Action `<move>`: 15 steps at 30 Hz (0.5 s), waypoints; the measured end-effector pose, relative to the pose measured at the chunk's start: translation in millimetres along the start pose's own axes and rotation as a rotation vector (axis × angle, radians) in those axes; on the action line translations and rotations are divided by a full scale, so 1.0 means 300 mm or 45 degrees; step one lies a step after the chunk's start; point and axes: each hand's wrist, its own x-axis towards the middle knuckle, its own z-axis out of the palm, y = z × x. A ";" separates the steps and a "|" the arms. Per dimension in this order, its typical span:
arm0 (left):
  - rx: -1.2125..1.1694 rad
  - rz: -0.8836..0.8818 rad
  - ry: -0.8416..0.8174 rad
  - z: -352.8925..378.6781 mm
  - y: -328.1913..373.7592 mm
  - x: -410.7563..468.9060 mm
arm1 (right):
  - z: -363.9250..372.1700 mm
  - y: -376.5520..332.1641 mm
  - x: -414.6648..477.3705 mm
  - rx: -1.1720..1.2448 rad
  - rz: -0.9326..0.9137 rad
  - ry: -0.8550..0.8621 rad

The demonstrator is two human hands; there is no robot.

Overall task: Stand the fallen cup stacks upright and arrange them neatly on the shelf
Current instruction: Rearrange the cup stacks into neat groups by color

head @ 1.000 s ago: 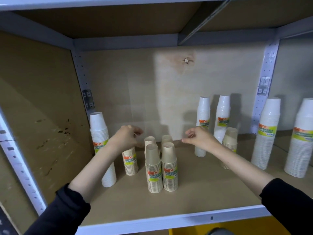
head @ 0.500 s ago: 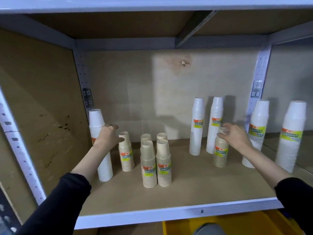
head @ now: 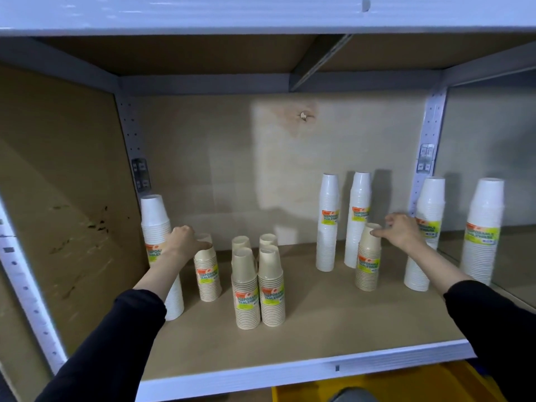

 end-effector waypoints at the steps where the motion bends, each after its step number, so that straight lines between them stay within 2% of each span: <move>1: -0.001 -0.005 -0.003 0.002 0.002 0.002 | 0.004 -0.001 0.001 0.013 0.017 -0.005; 15: 0.017 -0.070 0.014 0.017 0.026 0.018 | 0.066 -0.008 0.033 0.117 0.090 -0.028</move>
